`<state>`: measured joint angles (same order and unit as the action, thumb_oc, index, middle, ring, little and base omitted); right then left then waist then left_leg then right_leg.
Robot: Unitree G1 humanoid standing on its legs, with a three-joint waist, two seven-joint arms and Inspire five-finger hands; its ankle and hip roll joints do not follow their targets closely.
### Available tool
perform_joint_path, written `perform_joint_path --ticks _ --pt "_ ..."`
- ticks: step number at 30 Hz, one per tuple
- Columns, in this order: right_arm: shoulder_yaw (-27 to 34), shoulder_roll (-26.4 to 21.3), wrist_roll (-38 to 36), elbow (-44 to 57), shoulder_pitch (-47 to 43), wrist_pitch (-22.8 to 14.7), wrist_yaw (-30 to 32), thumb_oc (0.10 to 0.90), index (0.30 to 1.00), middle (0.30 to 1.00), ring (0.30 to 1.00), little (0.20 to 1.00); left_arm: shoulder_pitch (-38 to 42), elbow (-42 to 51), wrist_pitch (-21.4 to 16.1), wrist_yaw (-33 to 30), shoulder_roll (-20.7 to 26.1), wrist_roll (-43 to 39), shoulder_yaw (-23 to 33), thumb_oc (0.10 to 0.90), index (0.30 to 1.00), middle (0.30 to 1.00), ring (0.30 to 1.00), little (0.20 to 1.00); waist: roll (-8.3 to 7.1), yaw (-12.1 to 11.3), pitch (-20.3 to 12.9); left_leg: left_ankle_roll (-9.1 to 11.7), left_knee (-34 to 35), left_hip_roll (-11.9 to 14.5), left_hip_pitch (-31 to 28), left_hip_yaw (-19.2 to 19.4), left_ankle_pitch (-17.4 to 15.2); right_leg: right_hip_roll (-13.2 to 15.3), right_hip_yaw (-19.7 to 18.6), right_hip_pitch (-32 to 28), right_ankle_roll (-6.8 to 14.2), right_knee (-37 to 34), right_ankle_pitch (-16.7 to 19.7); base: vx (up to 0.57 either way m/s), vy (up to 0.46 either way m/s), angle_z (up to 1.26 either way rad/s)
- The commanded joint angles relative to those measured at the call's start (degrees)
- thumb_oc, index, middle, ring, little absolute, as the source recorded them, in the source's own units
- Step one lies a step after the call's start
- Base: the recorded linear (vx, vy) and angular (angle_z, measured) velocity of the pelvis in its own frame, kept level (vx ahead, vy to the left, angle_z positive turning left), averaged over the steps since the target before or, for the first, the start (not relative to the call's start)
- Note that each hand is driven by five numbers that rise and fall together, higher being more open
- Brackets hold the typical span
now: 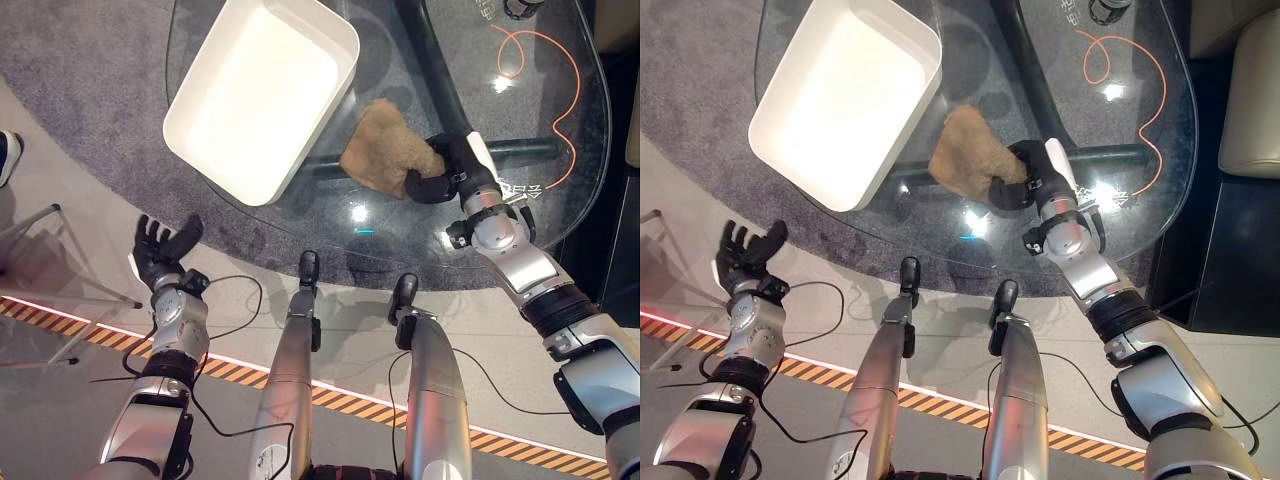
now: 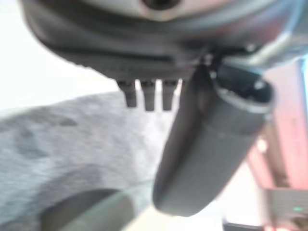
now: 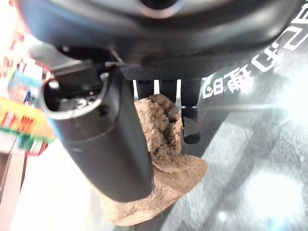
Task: Wipe the table with a cloth and put it in the basket.
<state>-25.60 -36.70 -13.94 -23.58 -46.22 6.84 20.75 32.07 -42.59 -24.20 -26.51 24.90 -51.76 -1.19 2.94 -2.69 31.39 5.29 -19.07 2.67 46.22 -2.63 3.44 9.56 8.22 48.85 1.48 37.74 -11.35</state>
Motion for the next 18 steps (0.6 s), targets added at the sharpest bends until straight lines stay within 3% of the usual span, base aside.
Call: perform_joint_path --ticks 1,7,11,17,18 --pt "5.83 2.14 1.09 11.82 -2.04 -9.83 6.58 0.100 0.300 0.300 0.300 0.200 -0.39 3.69 -8.94 -4.79 4.72 4.59 4.66 0.800 0.900 0.900 0.900 0.900 -1.41 0.08 -1.59 -3.55 -7.60 -2.66 -1.04 3.51 -5.89 -3.31 2.01 -1.98 0.31 -5.74 5.25 0.00 0.000 0.00" --pt "10.42 4.47 4.44 18.06 0.89 -14.17 9.75 0.100 0.300 0.300 0.300 0.200 -0.93 16.02 -12.28 -7.58 1.63 10.78 5.79 0.800 0.900 0.900 0.900 0.900 -1.32 -0.20 -1.59 -3.64 -7.37 -3.11 -0.99 3.24 -6.38 -3.18 2.08 -2.15 0.62 -6.24 5.27 0.00 0.000 0.00" --pt "12.49 6.28 6.82 21.81 2.14 -18.16 9.98 0.100 0.300 0.300 0.300 0.200 -1.42 24.68 -11.80 -3.64 -0.29 12.06 5.46 0.800 0.900 0.900 0.900 0.900 -1.10 -0.32 -1.59 -3.81 -7.36 -3.39 -1.10 3.20 -6.63 -3.04 2.15 -2.28 0.85 -6.18 5.35 0.00 0.000 0.00" --pt "13.55 7.42 8.05 24.01 2.73 -20.86 8.71 0.100 0.300 0.300 0.300 0.200 -1.64 29.11 -10.52 1.26 -1.12 9.91 5.40 0.800 0.900 0.900 0.900 0.900 -0.95 -0.28 -1.59 -3.92 -7.05 -3.56 -1.58 3.37 -6.69 -2.97 2.18 -2.70 0.98 -6.50 5.47 0.00 0.000 0.00" --pt "14.08 7.88 8.58 25.81 2.97 -22.39 7.36 0.100 0.300 0.300 0.300 0.200 -1.98 31.48 -9.37 5.40 -1.76 7.89 5.01 0.800 0.900 0.900 0.900 0.900 -0.92 -0.19 -1.59 -3.94 -6.77 -3.58 -1.82 3.61 -6.63 -2.98 2.21 -2.98 1.08 -6.86 5.64 0.00 0.000 0.00"
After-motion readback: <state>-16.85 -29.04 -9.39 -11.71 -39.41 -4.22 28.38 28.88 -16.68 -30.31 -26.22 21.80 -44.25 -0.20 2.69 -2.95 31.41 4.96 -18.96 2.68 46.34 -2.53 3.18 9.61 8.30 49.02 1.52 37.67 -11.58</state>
